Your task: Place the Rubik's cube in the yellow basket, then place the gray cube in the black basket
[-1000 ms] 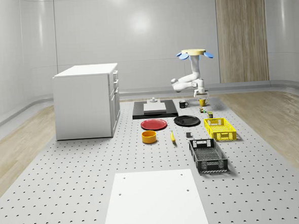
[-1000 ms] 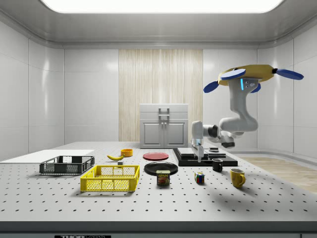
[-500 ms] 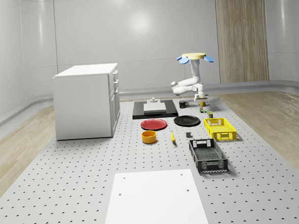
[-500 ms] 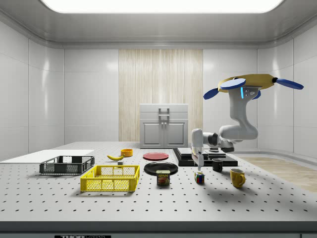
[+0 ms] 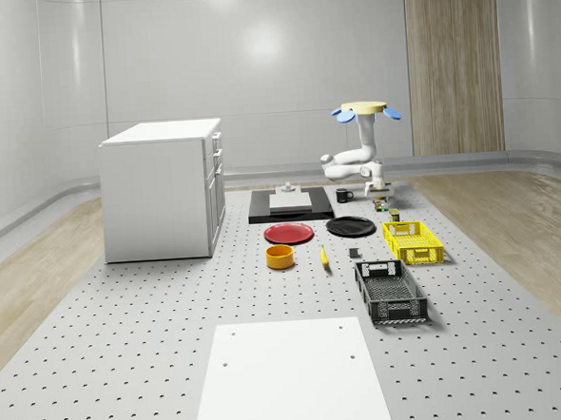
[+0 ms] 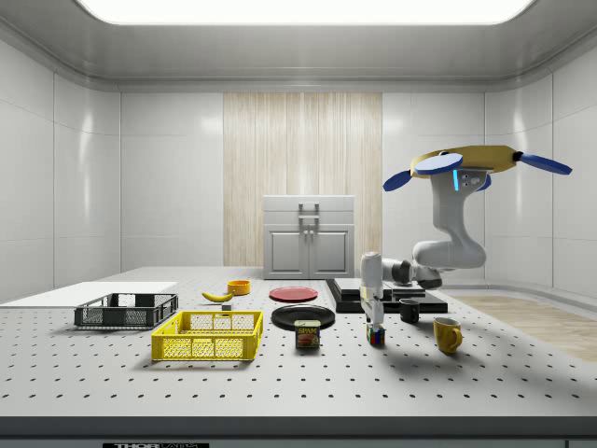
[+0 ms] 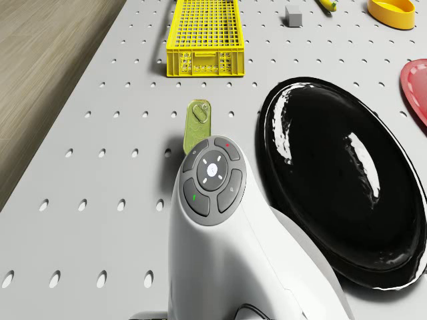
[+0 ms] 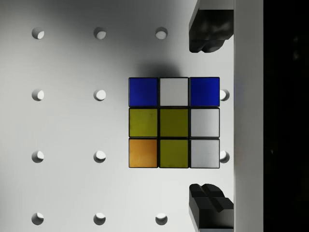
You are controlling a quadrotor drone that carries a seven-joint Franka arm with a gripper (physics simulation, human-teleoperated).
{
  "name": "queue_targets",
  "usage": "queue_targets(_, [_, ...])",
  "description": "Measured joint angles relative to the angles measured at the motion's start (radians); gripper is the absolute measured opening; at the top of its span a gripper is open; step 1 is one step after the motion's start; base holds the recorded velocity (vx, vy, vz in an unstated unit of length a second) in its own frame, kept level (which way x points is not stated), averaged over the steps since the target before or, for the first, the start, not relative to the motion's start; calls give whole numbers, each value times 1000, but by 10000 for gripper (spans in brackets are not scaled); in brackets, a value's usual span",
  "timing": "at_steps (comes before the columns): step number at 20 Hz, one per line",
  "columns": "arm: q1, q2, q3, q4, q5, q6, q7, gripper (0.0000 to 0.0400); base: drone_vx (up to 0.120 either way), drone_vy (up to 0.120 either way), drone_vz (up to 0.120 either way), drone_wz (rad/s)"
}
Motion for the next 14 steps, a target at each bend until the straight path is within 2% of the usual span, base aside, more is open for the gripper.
queue_targets(5, [-4,-21,-47,14,-41,38,-3,400,0,0,0,0])
queue_targets(14, [1,-45,-66,23,-53,70,-13,400,0,0,0,0])
